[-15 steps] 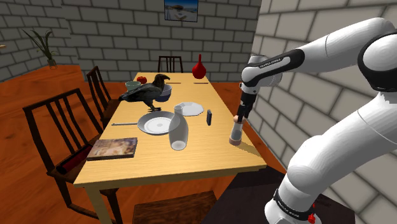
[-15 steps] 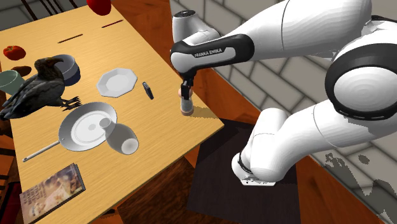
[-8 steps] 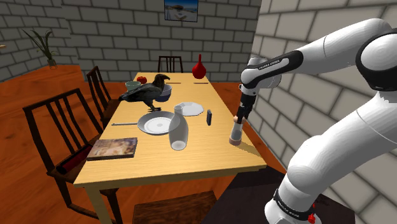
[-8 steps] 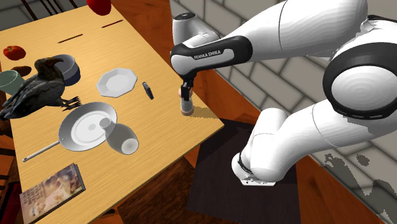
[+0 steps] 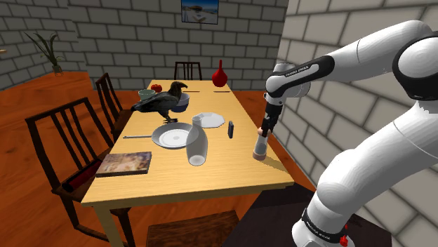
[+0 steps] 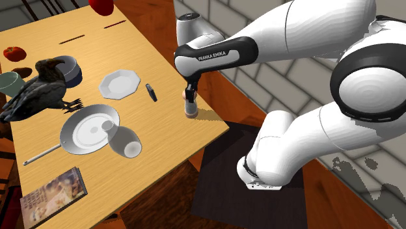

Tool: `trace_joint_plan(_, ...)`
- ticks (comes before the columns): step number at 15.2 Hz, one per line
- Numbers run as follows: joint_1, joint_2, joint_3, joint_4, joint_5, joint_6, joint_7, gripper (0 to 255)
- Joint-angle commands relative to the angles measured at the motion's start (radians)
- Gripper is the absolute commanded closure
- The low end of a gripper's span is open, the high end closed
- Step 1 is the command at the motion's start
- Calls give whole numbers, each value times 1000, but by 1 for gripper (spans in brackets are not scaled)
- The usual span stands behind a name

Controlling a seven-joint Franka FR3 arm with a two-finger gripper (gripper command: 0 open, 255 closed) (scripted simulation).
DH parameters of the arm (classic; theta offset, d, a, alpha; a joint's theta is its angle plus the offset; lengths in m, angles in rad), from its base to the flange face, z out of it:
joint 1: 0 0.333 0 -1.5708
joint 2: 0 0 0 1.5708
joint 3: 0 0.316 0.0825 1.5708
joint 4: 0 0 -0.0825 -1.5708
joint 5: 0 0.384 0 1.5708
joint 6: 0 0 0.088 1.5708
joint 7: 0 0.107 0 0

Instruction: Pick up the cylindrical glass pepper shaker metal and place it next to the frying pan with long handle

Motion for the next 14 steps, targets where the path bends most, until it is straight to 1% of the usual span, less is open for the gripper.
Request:
trace_joint_plan(1,0,0,0,0,0,0,0,255)
trace_joint_plan(3,0,0,0,-1,0,0,0,255)
trace_joint_plan(14,-4,-64,29,101,-7,-162,24,255)
